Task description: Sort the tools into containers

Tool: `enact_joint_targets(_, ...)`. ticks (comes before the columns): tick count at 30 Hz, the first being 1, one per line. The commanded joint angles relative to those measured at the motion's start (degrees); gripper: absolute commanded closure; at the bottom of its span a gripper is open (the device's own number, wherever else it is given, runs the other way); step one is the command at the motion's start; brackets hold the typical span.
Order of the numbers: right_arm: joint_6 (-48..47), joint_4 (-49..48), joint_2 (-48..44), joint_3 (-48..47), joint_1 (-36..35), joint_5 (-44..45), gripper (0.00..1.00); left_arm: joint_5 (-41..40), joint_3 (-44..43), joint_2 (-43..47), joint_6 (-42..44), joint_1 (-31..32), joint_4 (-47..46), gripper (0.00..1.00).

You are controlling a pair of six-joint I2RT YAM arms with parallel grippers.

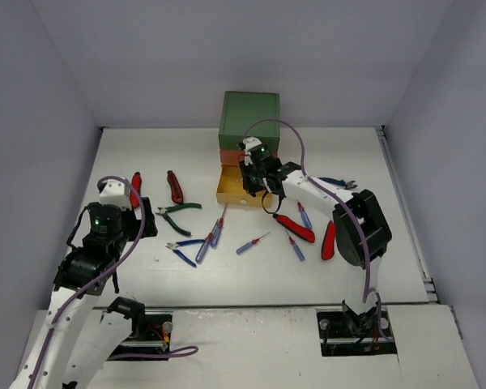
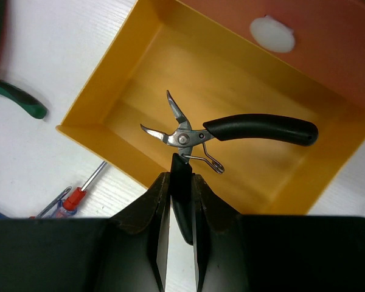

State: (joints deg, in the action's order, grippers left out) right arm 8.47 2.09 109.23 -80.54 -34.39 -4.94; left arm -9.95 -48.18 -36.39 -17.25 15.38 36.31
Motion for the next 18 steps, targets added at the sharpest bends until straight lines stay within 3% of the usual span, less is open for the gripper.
enact_joint_targets(1,-0.50,-2.35,0.60,-5.19,-0.15,0.01,0.99,0.00,-2.82,1.11,-1.52,0.36,-0.07,0.12)
enact_joint_targets(18,-7.17,-2.35,7.22,-8.35,-0.27,-0.80,0.98,-0.09,-2.62,2.03,-1.00,0.36,0.61,0.12)
